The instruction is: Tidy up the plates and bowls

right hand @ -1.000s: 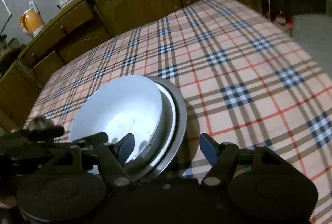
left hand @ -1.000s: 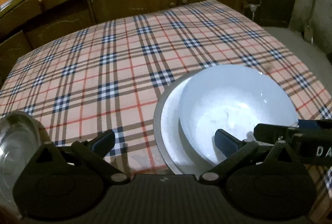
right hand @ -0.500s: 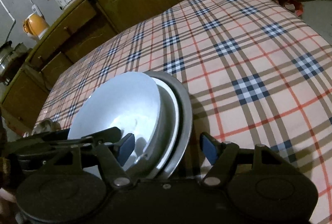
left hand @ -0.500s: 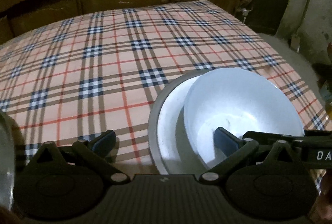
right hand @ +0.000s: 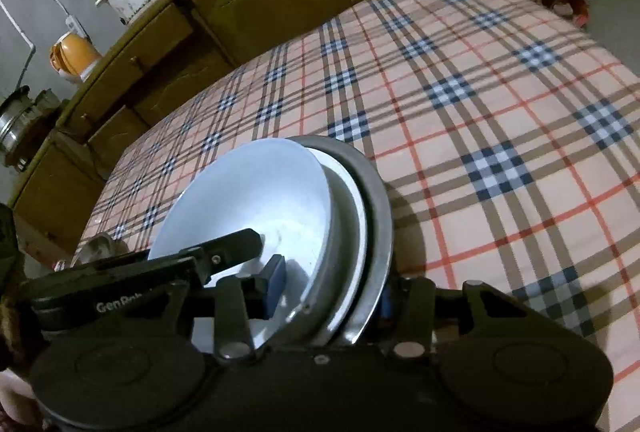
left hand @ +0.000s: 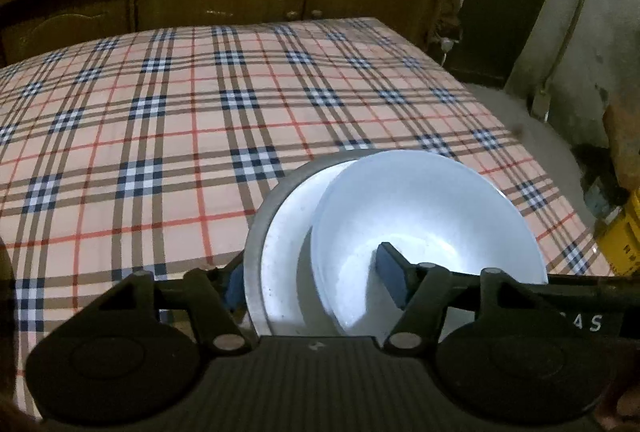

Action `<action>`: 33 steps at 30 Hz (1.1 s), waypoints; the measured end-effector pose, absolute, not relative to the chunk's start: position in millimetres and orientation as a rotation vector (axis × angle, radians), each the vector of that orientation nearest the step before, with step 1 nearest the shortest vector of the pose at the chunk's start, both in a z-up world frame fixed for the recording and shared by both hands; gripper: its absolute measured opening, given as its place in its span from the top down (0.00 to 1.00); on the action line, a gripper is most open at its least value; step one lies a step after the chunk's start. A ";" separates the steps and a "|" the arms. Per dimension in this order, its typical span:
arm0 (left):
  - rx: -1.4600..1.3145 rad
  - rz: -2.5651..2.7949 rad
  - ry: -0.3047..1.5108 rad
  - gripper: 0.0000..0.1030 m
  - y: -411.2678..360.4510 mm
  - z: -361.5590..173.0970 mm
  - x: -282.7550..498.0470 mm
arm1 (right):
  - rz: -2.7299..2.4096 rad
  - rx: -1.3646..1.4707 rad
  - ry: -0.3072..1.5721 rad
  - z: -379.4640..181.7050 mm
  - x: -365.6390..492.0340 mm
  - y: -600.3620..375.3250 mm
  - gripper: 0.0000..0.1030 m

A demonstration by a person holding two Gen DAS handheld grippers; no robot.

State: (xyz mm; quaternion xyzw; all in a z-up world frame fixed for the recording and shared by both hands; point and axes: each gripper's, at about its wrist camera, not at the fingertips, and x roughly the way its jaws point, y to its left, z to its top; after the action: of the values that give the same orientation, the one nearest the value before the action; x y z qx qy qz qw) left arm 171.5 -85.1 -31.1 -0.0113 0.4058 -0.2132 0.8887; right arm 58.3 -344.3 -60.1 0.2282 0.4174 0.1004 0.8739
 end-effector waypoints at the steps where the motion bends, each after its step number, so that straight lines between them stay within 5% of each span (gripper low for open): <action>1: -0.028 -0.443 0.839 0.37 -86.4 -28.3 170.6 | 0.208 0.477 0.866 -59.3 58.0 -345.6 0.46; 33: -0.015 -0.476 0.627 0.37 -100.0 75.8 114.3 | 0.195 0.420 0.614 57.9 -7.0 -360.6 0.46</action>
State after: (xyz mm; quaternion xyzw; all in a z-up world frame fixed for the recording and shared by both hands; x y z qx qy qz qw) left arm 114.3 -100.0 75.8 -0.0075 0.3054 -0.2319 0.9235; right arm -7.0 -360.6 57.9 0.2050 0.2995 0.0949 0.9270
